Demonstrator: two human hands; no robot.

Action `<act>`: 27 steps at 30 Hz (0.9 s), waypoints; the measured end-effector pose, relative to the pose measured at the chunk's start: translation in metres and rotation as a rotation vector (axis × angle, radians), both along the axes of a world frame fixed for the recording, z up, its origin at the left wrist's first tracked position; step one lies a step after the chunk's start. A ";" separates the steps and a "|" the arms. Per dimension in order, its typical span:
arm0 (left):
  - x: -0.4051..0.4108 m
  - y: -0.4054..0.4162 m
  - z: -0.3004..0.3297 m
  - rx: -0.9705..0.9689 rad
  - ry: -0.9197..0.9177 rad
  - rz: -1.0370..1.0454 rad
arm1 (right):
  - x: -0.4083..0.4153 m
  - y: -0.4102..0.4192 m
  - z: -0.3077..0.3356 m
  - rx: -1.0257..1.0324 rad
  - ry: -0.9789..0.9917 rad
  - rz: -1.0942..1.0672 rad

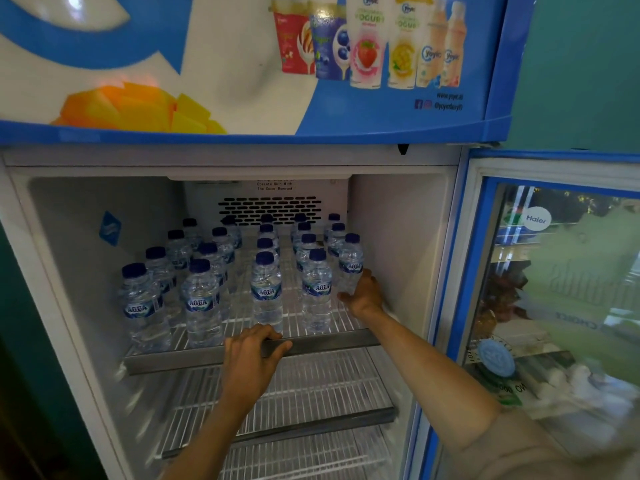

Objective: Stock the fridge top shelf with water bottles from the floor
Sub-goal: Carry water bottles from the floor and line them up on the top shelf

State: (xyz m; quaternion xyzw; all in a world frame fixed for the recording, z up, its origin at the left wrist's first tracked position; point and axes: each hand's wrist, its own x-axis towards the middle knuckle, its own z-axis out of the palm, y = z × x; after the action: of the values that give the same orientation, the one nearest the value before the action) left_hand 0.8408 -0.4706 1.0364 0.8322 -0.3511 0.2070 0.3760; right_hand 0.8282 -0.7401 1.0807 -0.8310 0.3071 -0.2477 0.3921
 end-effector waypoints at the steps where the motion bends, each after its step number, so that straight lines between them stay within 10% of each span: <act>1: 0.000 0.000 0.000 0.001 -0.002 0.000 | 0.000 0.000 0.000 0.003 -0.003 0.003; 27: -0.043 0.019 0.042 0.148 0.073 -0.092 | -0.090 0.043 0.027 -0.045 -0.134 -0.015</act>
State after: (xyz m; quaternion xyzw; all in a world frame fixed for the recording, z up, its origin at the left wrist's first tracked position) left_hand 0.7975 -0.4511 1.0779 0.8477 -0.3895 0.1326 0.3349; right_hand 0.7382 -0.6971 1.1080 -0.8189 0.2808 -0.3125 0.3909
